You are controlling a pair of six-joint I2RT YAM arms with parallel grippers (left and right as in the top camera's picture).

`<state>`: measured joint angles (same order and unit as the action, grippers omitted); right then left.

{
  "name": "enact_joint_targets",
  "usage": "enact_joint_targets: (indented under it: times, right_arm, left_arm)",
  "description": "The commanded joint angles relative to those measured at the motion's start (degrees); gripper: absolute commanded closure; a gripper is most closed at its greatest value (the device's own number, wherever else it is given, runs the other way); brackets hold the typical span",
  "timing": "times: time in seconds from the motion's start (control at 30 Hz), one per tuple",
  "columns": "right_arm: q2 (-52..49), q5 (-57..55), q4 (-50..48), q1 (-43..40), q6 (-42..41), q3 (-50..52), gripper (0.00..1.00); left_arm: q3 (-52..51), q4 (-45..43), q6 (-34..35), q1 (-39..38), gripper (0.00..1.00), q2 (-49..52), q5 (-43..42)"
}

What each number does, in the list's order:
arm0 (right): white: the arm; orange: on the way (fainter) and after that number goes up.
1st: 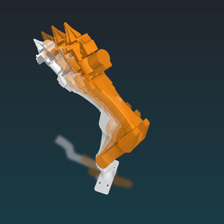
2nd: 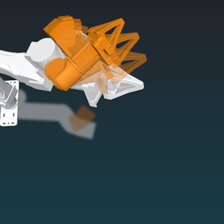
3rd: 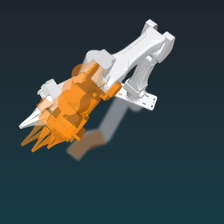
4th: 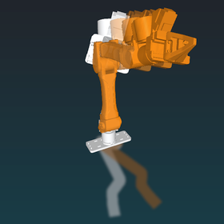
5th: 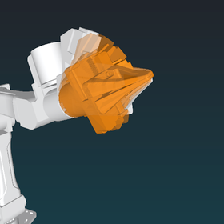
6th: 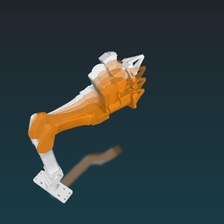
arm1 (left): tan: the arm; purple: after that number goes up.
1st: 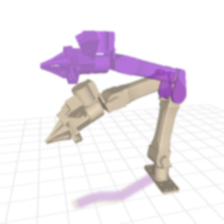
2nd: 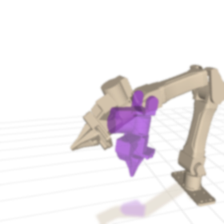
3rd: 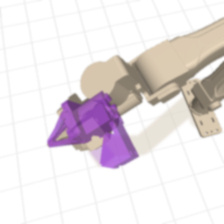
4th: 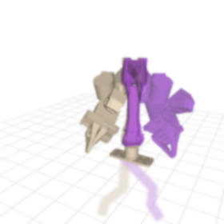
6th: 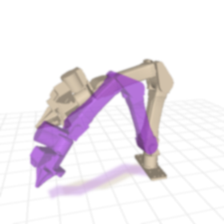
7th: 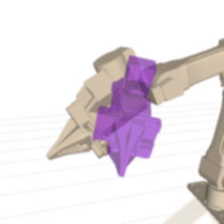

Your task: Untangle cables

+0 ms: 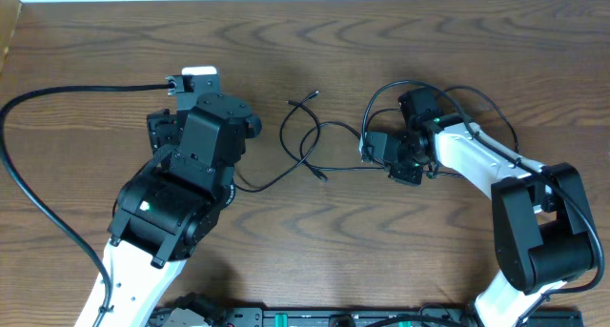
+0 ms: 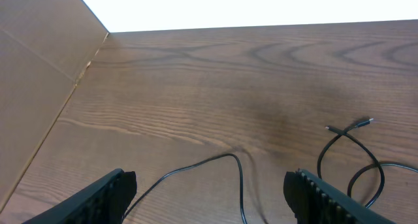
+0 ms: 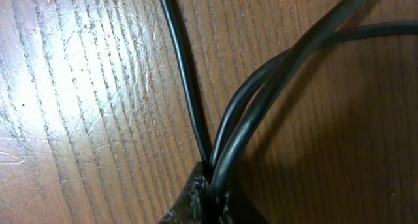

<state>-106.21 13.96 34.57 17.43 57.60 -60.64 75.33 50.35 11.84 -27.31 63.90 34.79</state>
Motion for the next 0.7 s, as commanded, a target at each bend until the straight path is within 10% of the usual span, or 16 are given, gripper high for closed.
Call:
enact_joint_targets:
  times: [0.0, 0.67]
  right_arm:
    - [-2.16, -2.62, 0.33, 0.02, -0.37, 2.36, 0.99]
    - [10.71, -5.05, -0.72, -0.61, -7.89, -8.68, 0.99]
  left_arm:
    - [0.5, 0.0, 0.09, 0.31, 0.22, -0.24, 0.09]
    - [0.5, 0.0, 0.09, 0.31, 0.22, -0.24, 0.11]
